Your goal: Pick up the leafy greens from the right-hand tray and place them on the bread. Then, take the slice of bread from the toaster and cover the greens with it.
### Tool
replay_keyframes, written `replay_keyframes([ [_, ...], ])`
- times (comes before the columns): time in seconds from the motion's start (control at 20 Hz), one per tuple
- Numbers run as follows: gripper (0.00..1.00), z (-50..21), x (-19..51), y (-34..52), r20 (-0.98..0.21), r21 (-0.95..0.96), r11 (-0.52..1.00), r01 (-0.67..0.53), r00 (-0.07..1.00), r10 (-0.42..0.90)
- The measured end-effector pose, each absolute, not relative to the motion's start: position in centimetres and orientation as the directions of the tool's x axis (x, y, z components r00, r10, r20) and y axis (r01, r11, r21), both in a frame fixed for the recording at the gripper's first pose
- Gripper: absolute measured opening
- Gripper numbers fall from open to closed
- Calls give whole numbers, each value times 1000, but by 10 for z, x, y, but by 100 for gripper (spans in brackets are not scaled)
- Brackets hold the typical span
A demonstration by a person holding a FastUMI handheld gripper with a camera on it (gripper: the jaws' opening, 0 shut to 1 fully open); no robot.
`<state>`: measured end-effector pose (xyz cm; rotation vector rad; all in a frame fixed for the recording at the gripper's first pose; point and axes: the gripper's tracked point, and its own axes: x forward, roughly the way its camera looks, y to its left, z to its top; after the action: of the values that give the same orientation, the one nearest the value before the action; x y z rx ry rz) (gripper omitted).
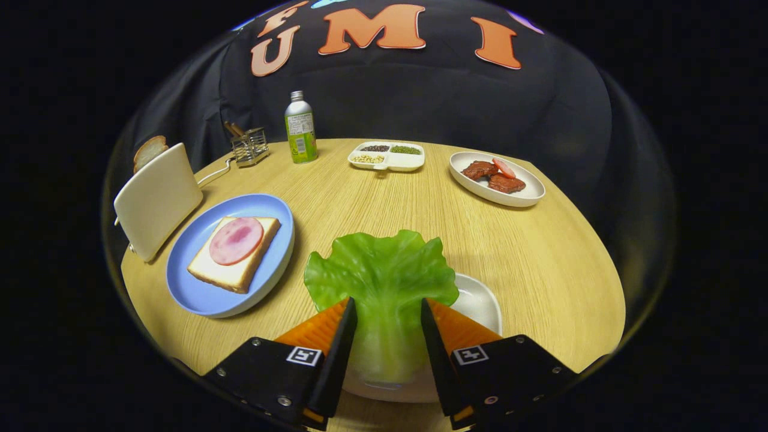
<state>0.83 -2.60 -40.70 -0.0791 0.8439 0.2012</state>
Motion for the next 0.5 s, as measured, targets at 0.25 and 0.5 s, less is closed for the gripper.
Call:
replay_keyframes([
  [0.25,37,-408,10,-29,-739,-8,981,-193,663,124],
  [0.5,4,-407,12,-33,-743,-40,987,-156,665,75],
])
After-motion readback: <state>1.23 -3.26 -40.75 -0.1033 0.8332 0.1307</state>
